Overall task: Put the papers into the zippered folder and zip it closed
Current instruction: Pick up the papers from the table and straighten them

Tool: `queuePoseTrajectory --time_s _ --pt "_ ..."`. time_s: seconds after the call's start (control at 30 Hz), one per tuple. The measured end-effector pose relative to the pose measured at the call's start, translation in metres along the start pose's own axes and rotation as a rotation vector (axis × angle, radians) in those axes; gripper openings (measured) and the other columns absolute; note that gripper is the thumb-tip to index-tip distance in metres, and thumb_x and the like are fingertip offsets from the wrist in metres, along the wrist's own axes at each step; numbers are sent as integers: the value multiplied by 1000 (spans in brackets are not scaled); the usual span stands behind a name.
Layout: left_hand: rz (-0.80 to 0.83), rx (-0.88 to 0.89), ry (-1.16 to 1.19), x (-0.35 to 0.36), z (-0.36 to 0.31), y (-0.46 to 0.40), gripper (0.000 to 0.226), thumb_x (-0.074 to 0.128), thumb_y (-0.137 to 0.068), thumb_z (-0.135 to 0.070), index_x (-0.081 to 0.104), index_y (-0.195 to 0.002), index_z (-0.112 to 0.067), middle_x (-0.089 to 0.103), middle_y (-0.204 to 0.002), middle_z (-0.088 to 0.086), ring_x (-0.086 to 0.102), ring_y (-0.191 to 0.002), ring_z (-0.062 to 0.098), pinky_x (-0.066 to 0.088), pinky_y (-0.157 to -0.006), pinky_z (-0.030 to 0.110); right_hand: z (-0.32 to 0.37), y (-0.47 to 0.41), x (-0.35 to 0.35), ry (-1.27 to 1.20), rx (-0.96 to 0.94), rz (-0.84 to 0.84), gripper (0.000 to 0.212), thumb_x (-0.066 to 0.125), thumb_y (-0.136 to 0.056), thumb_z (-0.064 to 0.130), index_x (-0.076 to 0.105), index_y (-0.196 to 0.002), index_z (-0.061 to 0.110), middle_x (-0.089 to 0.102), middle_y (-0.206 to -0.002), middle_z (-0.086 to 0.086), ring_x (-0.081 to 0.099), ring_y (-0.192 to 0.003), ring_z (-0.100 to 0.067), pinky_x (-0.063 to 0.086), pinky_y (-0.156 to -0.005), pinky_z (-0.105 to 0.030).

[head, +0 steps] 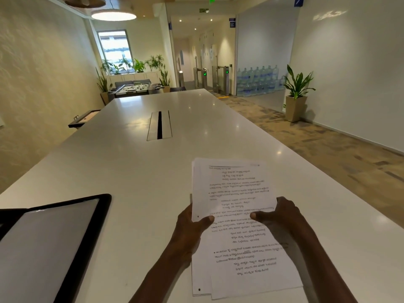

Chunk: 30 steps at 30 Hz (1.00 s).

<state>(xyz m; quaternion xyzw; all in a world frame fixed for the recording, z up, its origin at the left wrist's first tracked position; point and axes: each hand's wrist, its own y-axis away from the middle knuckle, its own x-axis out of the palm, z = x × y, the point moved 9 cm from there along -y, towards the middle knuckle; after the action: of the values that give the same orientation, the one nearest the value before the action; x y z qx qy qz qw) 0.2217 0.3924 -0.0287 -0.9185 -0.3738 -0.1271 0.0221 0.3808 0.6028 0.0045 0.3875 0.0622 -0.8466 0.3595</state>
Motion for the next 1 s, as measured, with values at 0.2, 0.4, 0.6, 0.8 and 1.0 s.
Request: queuePoseTrajectory --time_s 0.2,0.4,0.6,0.8,1.0 --pt "12 162 3 -7 -43 2 50 74 -81 -6 59 -128 -15 69 -119 13 68 -107 33 58 -83 43 32 2 12 -803 -222 322 51 81 -73 5 66 -122 10 75 -114 -8 74 -100 -23 60 -72 -25" --pt "-171 406 -359 -10 -115 12 34 74 -85 -23 62 -116 -28 74 -106 -5 72 -94 15 61 -75 29 62 -11 -31 -809 -402 -36 52 89 -65 15 72 -113 20 77 -108 -3 74 -98 -25 59 -85 -43" --pt "-253 522 -367 -6 -148 18 32 73 -84 -26 63 -114 -23 72 -107 -6 72 -92 10 61 -71 29 91 1 -55 -886 -554 -108 50 89 -64 22 71 -110 25 76 -110 -3 74 -96 -27 59 -80 -42" --pt "-264 460 -385 -15 -133 20 28 81 -76 -31 65 -97 -39 74 -90 -20 73 -84 4 59 -65 20 81 2 -35 -846 -517 -56 57 92 -57 35 72 -109 25 77 -108 -1 75 -96 -24 59 -83 -45" --pt "-253 429 -299 -15 -131 16 27 83 -71 -38 68 -94 -40 75 -92 -20 74 -81 6 56 -61 17 79 2 -34 -877 -522 -36 59 91 -55 44 72 -109 29 77 -109 0 75 -96 -22 60 -74 -30"
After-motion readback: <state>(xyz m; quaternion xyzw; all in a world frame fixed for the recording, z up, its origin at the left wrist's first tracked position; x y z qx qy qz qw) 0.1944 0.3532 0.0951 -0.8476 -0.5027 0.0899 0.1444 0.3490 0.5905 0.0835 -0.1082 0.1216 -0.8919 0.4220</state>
